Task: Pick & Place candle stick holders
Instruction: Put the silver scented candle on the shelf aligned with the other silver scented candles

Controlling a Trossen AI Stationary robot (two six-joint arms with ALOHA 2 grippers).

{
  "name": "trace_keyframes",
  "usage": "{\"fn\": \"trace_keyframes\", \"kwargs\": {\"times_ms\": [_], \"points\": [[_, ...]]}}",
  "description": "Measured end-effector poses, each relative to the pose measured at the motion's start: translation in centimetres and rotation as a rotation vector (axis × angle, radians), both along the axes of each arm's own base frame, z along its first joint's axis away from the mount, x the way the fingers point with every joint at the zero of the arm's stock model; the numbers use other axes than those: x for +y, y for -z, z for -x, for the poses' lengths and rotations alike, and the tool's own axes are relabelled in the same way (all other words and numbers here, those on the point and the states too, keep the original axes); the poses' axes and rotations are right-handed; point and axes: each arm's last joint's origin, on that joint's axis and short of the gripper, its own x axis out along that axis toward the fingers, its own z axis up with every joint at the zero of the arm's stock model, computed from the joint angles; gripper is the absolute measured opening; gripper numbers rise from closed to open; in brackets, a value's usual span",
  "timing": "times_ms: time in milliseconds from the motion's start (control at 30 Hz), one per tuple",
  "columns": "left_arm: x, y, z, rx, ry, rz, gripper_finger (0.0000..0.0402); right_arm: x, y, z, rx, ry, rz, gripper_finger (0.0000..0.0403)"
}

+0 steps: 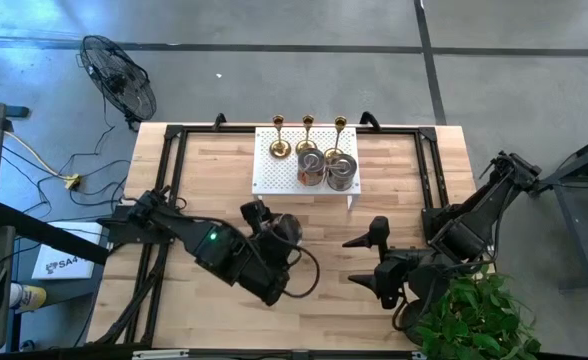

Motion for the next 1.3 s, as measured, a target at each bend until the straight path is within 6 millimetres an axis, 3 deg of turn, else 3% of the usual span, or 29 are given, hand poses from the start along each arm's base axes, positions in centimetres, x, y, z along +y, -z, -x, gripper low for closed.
{"fn": "trace_keyframes", "kwargs": {"times_ms": [567,800,1033,1300], "points": [[2.0,-3.6,2.9,0.148,0.290,-0.244,0.0353,-0.1,0.0,0.0,-0.018,0.061,-0.077,0.0364],[4.5,-4.0,2.1,0.256,0.257,-0.511,0.0353,-0.7,-0.1,-0.3,-0.053,0.146,-0.063,0.0364],[7.0,-4.4,1.4,0.486,0.258,-0.802,0.0353,-1.9,-0.2,-1.1,-0.079,0.241,-0.076,0.0364],[9.8,-4.6,0.8,0.725,0.257,-0.960,0.0353,-3.4,-0.2,-2.1,-0.092,0.325,-0.104,0.0364]]}}
